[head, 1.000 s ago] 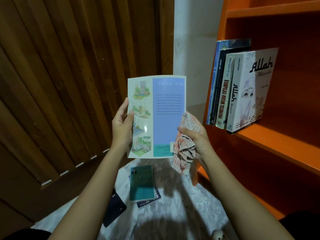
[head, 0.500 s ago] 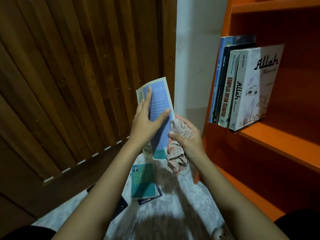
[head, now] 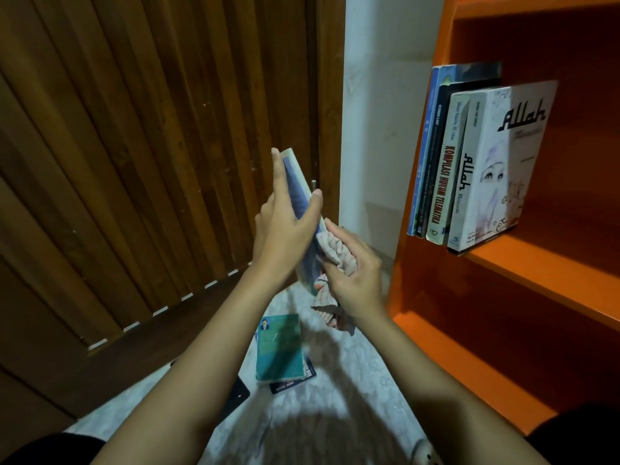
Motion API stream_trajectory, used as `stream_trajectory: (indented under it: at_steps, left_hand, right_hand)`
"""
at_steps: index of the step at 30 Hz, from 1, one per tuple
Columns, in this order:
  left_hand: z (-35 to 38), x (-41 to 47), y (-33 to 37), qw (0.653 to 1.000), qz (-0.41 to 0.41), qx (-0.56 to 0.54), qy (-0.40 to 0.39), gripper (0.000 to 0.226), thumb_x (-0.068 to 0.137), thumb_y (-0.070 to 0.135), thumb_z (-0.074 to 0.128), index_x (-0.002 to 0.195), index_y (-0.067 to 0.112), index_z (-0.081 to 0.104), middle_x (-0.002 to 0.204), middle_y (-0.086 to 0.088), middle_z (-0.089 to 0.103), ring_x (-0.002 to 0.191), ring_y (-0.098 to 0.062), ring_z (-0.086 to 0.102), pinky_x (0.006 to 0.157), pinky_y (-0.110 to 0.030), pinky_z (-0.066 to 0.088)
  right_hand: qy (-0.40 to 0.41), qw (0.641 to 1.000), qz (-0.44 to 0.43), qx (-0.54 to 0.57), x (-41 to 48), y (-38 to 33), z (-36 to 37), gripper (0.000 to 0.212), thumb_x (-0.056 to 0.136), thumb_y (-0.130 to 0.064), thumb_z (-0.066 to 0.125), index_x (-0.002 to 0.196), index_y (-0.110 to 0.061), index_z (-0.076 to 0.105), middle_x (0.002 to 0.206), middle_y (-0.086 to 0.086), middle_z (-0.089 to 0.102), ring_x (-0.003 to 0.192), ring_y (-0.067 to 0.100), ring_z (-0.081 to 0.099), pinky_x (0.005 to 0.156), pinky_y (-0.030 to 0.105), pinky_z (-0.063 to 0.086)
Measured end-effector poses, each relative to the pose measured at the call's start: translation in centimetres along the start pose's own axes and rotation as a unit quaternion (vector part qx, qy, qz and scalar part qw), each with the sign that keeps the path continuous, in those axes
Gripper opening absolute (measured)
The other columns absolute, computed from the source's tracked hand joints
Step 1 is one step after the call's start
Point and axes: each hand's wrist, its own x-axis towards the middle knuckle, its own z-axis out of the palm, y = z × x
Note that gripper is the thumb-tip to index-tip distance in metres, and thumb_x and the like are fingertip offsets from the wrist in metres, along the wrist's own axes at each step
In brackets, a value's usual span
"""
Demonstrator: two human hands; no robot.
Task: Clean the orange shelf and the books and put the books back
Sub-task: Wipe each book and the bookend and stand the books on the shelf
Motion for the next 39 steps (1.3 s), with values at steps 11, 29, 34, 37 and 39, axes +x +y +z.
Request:
stream_trajectory:
  at_steps: [11,29,34,37,39]
  left_hand:
    - [-0.5,1.7,-0.2,0.967,0.006,-0.173,0.186,0.046,0.1,0.009,0.036,0.145,0.005,0.026,0.085,0.026,0.061,0.069,0.003,0.056,0.059,-0.021,0.045]
    - [-1.7,0.5,-0.3,0.966,0.024,-0.241,0.091,0.041,0.1,0.005,0.038,0.14,0.009,0.034,0.141,0.001,0.044,0.131,-0.011,0.044,0.106,-0.033,0.043]
    - [-3.3,-0.2,-0.2,0.955,0.037,-0.282,0.084,0.041,0.099,0.001,0.039,0.14,0.002,0.036,0.141,-0.011,0.045,0.125,-0.015,0.05,0.089,-0.017,0.048]
    - [-3.5,-0.5,0.3,0.953,0.039,-0.294,0.069,0.042,0.099,0.001,0.039,0.139,0.007,0.036,0.139,-0.006,0.047,0.124,-0.01,0.05,0.09,-0.016,0.048]
    - [-3.2,-0.6,0.6,0.951,0.032,-0.302,0.06,0.041,0.098,0.0,0.04,0.137,0.014,0.035,0.133,0.004,0.049,0.118,0.0,0.053,0.087,-0.014,0.048]
  right_hand:
    - [0.005,0.995,-0.075,-0.067,0.8,0.0,0.4,0.047,0.084,-0.004,0.06,0.13,-0.012,0.05,0.122,-0.005,0.055,0.114,-0.01,0.048,0.095,0.006,0.037]
    - [0.02,0.968,-0.215,-0.13,10.9,-6.3,3.5,0.019,0.091,-0.022,0.055,0.103,-0.01,0.064,0.099,-0.001,0.045,0.083,0.006,0.051,0.06,0.026,0.05]
    - [0.18,0.978,-0.021,-0.105,10.9,-2.5,1.0,0.015,0.094,-0.02,0.053,0.101,-0.009,0.06,0.112,0.008,0.05,0.072,-0.005,0.045,0.058,0.011,0.041]
    - [0.249,0.964,0.08,-0.039,10.6,-0.9,-0.9,0.007,0.094,-0.019,0.054,0.096,-0.013,0.055,0.112,0.009,0.051,0.079,-0.005,0.046,0.064,0.001,0.037]
    - [0.246,0.966,0.078,-0.024,10.5,-0.9,-0.7,0.005,0.093,-0.02,0.055,0.093,-0.016,0.053,0.11,0.012,0.053,0.082,-0.001,0.048,0.068,0.001,0.037]
